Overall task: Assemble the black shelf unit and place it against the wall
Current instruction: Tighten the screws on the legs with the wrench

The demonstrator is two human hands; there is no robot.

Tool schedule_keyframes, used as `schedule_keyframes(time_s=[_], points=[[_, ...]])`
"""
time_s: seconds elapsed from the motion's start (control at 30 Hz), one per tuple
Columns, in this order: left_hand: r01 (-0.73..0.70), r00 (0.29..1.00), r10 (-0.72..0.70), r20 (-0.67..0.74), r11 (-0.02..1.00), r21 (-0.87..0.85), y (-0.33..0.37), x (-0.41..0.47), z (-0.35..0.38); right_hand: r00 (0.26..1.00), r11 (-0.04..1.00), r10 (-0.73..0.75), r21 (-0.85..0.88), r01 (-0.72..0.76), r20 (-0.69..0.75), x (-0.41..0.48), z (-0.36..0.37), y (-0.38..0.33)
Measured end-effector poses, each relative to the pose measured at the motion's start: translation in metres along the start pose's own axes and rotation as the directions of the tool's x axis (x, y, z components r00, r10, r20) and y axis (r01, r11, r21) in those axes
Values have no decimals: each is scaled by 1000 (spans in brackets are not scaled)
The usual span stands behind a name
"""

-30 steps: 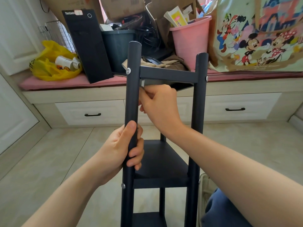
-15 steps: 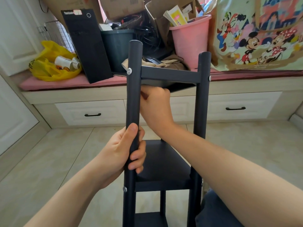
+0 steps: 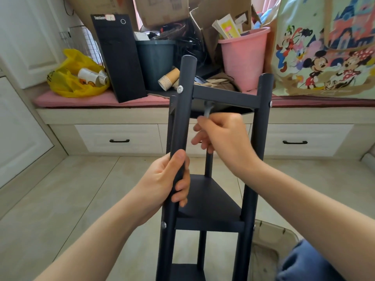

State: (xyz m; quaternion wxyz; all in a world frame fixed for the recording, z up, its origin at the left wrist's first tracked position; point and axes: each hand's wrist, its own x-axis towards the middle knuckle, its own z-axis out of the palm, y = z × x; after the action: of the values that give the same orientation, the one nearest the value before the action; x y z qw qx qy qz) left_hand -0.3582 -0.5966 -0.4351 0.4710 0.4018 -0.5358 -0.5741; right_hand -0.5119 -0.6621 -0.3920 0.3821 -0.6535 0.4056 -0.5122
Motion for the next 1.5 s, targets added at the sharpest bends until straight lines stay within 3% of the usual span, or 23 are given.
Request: schedule_keyframes(time_s=[0.33, 0.47, 0.6, 0.7, 0.83, 0.9, 1.0, 1.13, 1.27, 1.5], points=[[-4, 999, 5, -34, 1000, 21, 0, 9, 13, 998, 999, -30, 45, 27, 63, -18, -24, -9], [-79, 996, 83, -13, 978, 194, -5, 12, 21, 973, 997, 0, 73, -17, 232, -17, -23, -15], [-69, 995, 90, -31, 904, 421, -14, 9, 32, 971, 999, -1, 50, -11, 241, -16, -18, -16], [-28, 983, 135, -124, 779, 626, -18, 0, 32, 977, 997, -1, 71, -14, 214, -14, -18, -15], [17, 896, 302, -326, 710, 704, -34, -28, 35, 971, 997, -13, 77, -5, 238, -13, -14, -13], [76, 856, 268, -442, 780, 622, -46, -40, 40, 969, 995, -15, 97, -9, 246, -12, -12, -10], [182, 845, 28, -535, 924, 336, -59, -51, 49, 970, 988, -12, 151, -26, 245, -12, -10, -8], [236, 843, -117, -525, 958, 165, -77, -60, 62, 976, 986, -26, 166, -11, 218, -12, -7, -7], [301, 886, -252, -389, 951, 70, -99, -66, 78, 981, 979, -9, 201, -31, 192, -11, -7, -7], [217, 855, -146, -497, 972, 88, -117, -66, 88, 982, 981, -28, 192, -8, 185, -12, -2, -7]])
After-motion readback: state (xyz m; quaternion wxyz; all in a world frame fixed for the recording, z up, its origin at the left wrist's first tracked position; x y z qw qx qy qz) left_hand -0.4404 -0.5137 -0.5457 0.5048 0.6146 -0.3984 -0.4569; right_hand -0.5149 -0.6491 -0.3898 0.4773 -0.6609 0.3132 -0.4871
